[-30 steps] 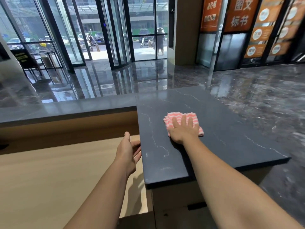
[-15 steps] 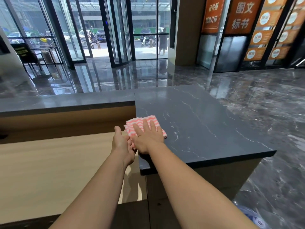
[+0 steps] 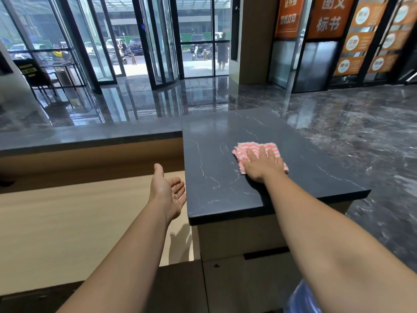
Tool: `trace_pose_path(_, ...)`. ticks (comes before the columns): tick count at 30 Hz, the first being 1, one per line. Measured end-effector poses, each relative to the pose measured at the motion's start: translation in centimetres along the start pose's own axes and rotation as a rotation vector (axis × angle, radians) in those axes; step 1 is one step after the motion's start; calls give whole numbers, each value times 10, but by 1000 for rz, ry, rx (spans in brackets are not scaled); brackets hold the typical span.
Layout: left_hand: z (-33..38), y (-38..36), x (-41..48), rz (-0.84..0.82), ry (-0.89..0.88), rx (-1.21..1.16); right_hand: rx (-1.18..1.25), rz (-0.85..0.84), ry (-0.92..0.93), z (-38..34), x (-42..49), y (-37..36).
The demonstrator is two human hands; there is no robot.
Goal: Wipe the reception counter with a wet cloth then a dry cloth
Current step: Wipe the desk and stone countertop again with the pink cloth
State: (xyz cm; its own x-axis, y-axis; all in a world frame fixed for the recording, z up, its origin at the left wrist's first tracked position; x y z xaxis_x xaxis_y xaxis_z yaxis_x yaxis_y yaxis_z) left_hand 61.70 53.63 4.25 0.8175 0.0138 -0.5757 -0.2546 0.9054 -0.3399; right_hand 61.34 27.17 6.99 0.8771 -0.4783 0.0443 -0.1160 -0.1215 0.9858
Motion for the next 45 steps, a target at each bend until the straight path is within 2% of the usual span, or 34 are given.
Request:
trace_pose_path(6,-9,10,-15,-39,34,2,9,1,-50,-29,-22,-4)
trace_pose_path(14,-13,10,-30,-121,32,-10,26,10,208,-137,-87,-19)
trace_pose_path(18,-13,12,-35,-107,36,-28,33,-48,310,-158,-105,-24)
trace_pose_path(23,-9,9,-37,-47,-8,69,20,-33,346,-132,-95,-20)
trace_pose_path(28,-8,6,-44,22,-57,124,25,-34,194,-64,-70,-8)
trace_pose_path(36,-13,15,-48,22,-67,109,5,-25,-36,32,-55,10)
trace_pose_path(41,-18,17,-60,-62,-90,79,3,-21,-119,21,-62,6)
trace_pose_path(45,-21,19,-64,-106,-107,70,-4,6,-23,-35,-83,-3)
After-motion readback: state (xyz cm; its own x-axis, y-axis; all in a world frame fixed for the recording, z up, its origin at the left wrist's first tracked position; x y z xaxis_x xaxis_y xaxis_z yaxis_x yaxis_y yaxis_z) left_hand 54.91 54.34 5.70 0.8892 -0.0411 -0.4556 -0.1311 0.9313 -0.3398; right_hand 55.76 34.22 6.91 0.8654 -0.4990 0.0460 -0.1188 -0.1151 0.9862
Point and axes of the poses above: each hand's wrist, its own x-axis towards the middle knuckle, its own y-axis out of the back of the hand, z = x × y, the point moved 9 cm from there along x, towards the middle knuckle, and after that the axes turned 12 degrees about z, right-handed, at the moved point
